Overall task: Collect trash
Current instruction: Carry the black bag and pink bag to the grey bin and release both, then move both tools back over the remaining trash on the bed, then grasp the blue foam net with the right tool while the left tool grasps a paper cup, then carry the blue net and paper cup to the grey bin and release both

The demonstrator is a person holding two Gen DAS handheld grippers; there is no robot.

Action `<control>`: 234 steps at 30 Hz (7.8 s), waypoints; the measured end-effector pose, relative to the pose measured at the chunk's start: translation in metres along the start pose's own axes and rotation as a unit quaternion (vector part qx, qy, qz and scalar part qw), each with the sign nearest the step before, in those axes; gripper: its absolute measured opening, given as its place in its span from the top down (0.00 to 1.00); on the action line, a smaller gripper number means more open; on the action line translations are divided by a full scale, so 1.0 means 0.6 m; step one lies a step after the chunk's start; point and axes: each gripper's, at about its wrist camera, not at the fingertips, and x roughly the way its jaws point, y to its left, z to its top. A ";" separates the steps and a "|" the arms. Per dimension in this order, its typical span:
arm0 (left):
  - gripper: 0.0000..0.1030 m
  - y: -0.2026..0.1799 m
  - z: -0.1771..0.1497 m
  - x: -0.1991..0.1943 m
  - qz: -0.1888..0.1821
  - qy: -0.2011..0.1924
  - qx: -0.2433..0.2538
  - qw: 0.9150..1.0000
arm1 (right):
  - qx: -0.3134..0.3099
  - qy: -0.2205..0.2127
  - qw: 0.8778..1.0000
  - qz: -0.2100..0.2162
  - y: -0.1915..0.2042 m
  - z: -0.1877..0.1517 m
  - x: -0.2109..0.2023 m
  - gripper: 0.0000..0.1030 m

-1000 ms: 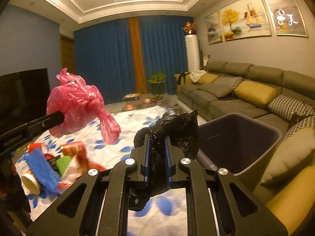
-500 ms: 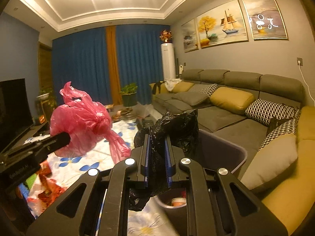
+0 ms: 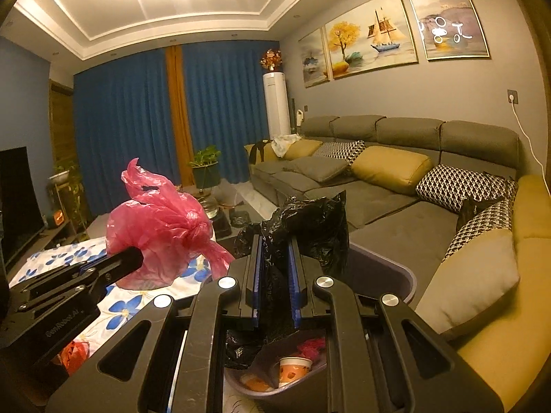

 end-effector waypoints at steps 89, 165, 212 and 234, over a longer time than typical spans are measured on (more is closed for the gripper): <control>0.28 0.357 -0.264 -0.565 0.334 0.002 -0.124 0.934 | -0.115 0.057 0.964 0.235 0.442 -0.169 -0.202 0.18; 0.98 0.346 -0.204 -0.517 0.249 -0.007 -0.154 0.956 | -0.089 0.070 0.961 0.254 0.400 -0.134 -0.181 0.93; 0.98 0.058 -0.008 -0.048 0.041 0.027 -0.016 0.999 | -0.009 0.023 1.000 0.009 0.029 -0.022 -0.030 0.93; 0.98 0.028 -0.019 0.088 0.010 0.072 -0.005 0.997 | 0.018 0.041 0.999 -0.008 -0.004 -0.033 0.020 0.93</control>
